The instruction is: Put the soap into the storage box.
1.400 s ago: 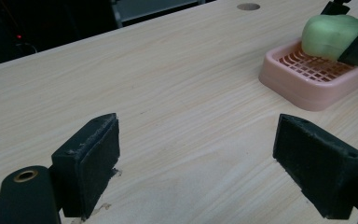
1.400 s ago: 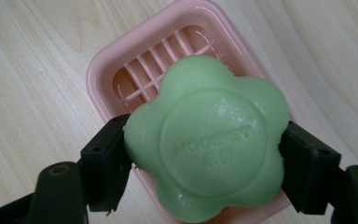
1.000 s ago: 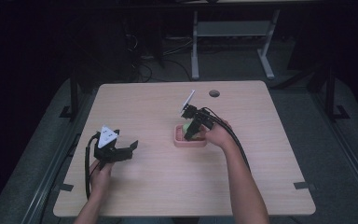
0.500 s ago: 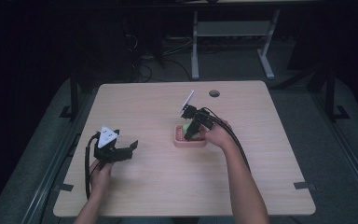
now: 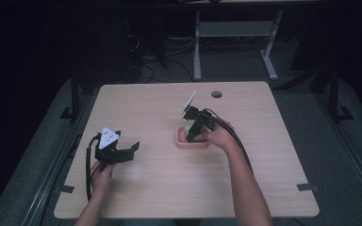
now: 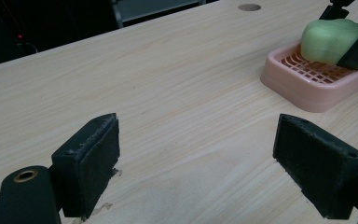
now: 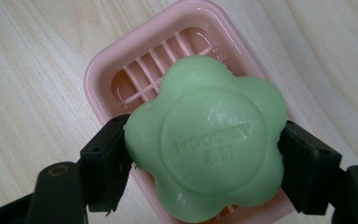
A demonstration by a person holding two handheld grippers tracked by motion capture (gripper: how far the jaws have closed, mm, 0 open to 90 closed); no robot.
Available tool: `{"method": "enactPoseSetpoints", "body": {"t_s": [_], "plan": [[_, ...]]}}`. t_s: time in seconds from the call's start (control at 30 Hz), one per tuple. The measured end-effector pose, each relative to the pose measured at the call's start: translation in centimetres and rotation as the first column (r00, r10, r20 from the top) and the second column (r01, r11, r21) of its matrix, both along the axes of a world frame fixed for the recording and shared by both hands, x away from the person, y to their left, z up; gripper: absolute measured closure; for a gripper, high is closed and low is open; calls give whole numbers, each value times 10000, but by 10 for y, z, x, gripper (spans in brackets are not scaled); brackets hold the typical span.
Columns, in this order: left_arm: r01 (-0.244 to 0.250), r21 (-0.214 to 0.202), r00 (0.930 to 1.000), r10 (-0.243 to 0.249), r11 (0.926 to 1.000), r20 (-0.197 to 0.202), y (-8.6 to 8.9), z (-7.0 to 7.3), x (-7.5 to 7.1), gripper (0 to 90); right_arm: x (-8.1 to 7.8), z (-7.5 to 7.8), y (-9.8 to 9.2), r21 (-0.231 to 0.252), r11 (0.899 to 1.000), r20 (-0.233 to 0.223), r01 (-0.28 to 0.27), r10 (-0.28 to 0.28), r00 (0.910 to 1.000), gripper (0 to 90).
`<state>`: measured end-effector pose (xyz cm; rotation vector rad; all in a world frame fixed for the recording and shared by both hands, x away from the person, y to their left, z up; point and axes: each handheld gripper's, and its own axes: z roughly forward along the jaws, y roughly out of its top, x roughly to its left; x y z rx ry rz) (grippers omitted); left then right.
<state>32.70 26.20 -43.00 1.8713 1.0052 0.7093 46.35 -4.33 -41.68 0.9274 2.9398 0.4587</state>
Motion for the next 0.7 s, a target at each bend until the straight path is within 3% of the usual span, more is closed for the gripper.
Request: {"method": "enactPoseSetpoints", "body": {"t_s": [0.2,0.43,0.7], "plan": [[2,7,10000,-2,10000,8,0,0,0,143,0,-1,1,-24,10000,-71,9,-9,10000,251],[-3,-43,10000,3,10000,30,-1,0,0,143,-2,11,-2,596,9982,253,33,-48,9997,263],[-2,-33,10000,2,10000,-10,-1,0,0,143,-3,12,-4,680,9976,146,90,-100,9998,240]]}}
